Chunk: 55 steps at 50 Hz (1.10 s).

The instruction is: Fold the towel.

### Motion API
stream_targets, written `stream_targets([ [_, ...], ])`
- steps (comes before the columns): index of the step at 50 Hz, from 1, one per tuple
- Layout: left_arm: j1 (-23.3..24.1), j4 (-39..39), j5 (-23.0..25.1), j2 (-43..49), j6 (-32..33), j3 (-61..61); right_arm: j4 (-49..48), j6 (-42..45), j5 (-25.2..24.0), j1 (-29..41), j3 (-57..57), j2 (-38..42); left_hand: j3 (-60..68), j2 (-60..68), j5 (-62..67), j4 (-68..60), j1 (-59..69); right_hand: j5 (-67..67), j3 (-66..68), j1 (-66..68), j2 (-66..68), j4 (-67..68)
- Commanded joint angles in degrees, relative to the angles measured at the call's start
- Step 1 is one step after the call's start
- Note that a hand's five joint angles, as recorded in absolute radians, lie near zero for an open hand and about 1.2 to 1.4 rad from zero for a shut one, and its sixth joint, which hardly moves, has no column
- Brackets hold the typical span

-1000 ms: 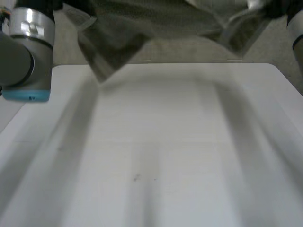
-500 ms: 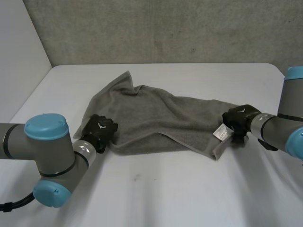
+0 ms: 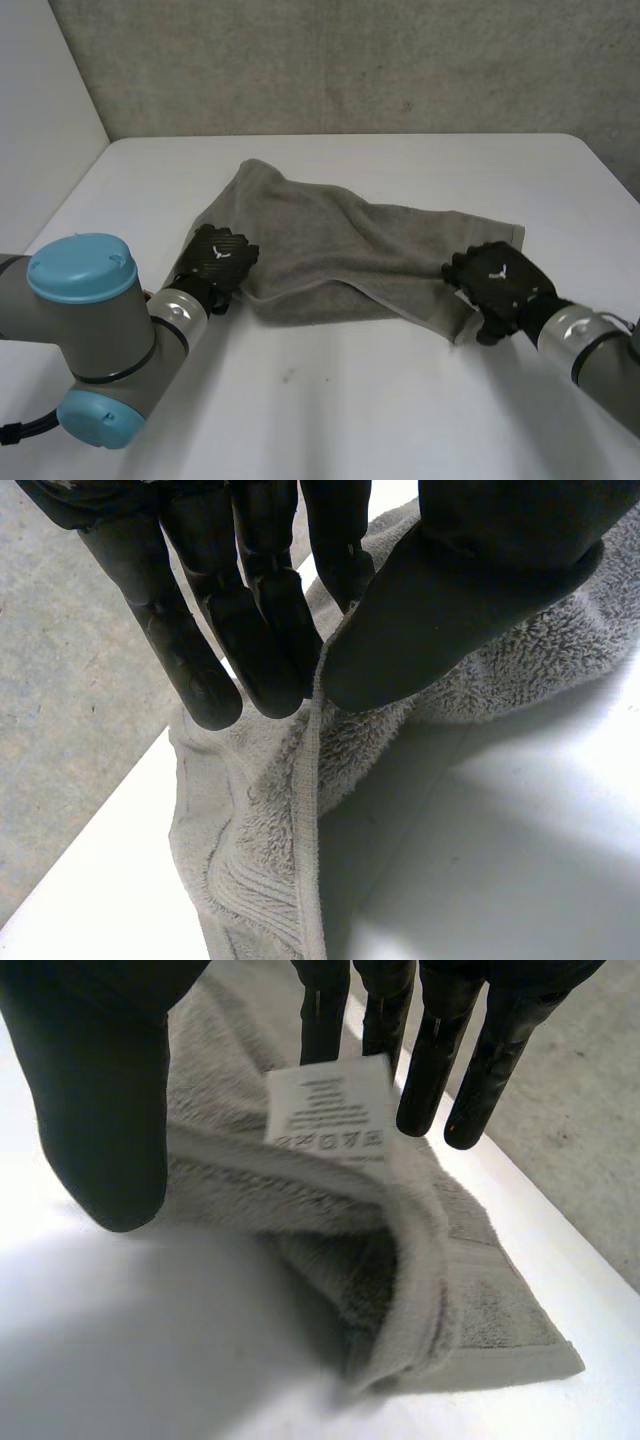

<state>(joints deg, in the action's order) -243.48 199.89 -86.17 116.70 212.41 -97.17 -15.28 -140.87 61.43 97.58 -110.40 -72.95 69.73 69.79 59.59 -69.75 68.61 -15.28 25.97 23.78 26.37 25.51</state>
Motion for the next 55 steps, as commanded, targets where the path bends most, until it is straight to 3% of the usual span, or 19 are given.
stream_targets([
  [1,-0.5,0.1,0.0,0.2,-0.1,0.1,-3.7,8.4,-0.4,-0.2,-4.3,-0.1,10.3,10.2,10.4,-10.3,11.4,-3.6,3.0,5.1,2.6,3.4],
  [11,-0.4,0.1,0.0,0.3,-0.1,-0.4,-9.9,11.2,-1.2,-0.2,-5.2,1.8,10.3,10.2,10.4,-10.3,11.4,-20.3,19.6,21.8,19.2,20.1],
  [14,-0.3,0.1,0.0,0.3,-0.1,-0.5,-11.3,11.2,-2.3,0.1,-5.2,2.0,10.3,10.2,10.4,-10.3,11.4,-32.6,31.9,34.1,31.5,32.3],
  [15,-0.3,0.1,0.0,0.3,-0.1,-0.5,-11.8,11.0,-2.9,0.1,-5.2,2.0,10.3,10.2,10.4,-10.3,11.4,-44.7,44.0,46.2,43.6,44.5],
  [16,-0.2,0.1,0.0,0.4,-0.1,-0.5,-11.8,11.0,-2.9,0.2,-5.2,2.0,10.3,10.2,10.4,-10.3,11.4,-44.9,44.2,46.4,43.8,44.6],
  [17,-0.2,0.1,0.0,0.3,-0.2,-0.5,-12.0,10.6,-3.2,0.3,-5.1,2.0,10.3,10.2,10.4,-10.3,11.4,-54.6,53.9,56.1,53.5,54.4],
  [21,-0.1,0.1,0.0,0.4,-0.2,-0.6,-11.9,5.9,-1.1,0.0,-3.7,1.6,10.1,10.1,10.3,-10.1,11.2,-54.7,54.0,56.2,53.6,54.5],
  [22,0.0,0.1,0.0,0.4,-0.2,-0.8,-11.9,5.9,-1.1,0.0,-3.7,1.6,-0.4,-0.4,-0.2,0.4,0.8,-54.7,54.0,56.2,53.6,54.5],
  [23,0.0,0.1,0.0,0.4,-0.2,-0.8,-11.8,1.2,0.9,-0.4,-2.6,1.2,-0.5,-0.5,-0.3,0.5,0.6,-54.7,54.0,56.2,53.6,54.5],
  [24,0.0,0.1,0.0,0.3,-0.2,-1.2,-11.1,-6.4,3.8,-1.5,-0.7,0.9,-10.8,-10.9,-10.7,10.8,-9.7,-54.7,54.0,56.2,53.6,54.5],
  [25,0.0,0.1,0.0,0.2,-0.2,-1.6,-11.1,-6.5,3.8,-1.5,-0.7,0.9,-18.2,-18.3,-18.1,18.2,-17.1,-54.7,54.0,56.2,53.6,54.5],
  [26,0.0,0.1,0.0,0.2,-0.2,-1.6,-10.0,-13.6,6.7,-3.6,0.7,0.4,-18.3,-18.4,-18.2,18.3,-17.2,-54.7,54.0,56.2,53.6,54.5],
  [27,0.1,0.1,-0.1,0.0,-0.2,-2.0,-9.9,-13.6,6.8,-3.6,0.7,0.4,-25.1,-25.2,-25.0,25.1,-24.0,-54.7,54.0,56.2,53.6,54.5],
  [28,0.1,-0.1,-0.2,-0.2,-0.2,-2.3,-8.4,-19.2,8.0,-5.3,1.6,-0.3,-32.7,-32.8,-32.6,32.7,-31.6,-54.7,54.0,56.2,53.6,54.5],
  [29,0.1,-0.1,-0.2,-0.2,-0.2,-2.3,-6.2,-24.5,8.6,-6.7,2.3,-1.7,-32.8,-32.8,-32.6,32.8,-31.7,-54.7,54.0,56.2,53.6,54.5],
  [32,0.1,-0.6,-0.2,-1.4,-0.2,-2.8,-2.4,-29.0,7.7,-8.5,2.7,-3.7,-41.7,-41.7,-41.5,41.7,-40.5,-54.7,54.0,56.2,53.6,54.5],
  [36,0.2,-0.6,-0.3,-3.7,-0.2,-3.3,0.7,-29.5,6.5,-11.3,2.6,-4.6,-54.9,-55.0,-54.8,54.9,-53.8,-54.7,54.0,56.2,53.6,54.5],
  [42,-1.0,-0.6,0.0,-5.5,-0.2,-3.2,2.3,-28.8,5.9,-15.0,3.2,-4.7,-56.5,-56.6,-56.3,56.5,-55.4,-54.7,54.0,56.2,53.6,54.5],
  [55,-10.1,-6.3,2.9,-7.1,-1.7,-2.1,1.6,-28.0,5.1,-18.9,4.5,-3.6,-54.6,-54.7,-54.5,54.7,-53.5,-54.7,54.0,56.2,53.6,54.5],
])
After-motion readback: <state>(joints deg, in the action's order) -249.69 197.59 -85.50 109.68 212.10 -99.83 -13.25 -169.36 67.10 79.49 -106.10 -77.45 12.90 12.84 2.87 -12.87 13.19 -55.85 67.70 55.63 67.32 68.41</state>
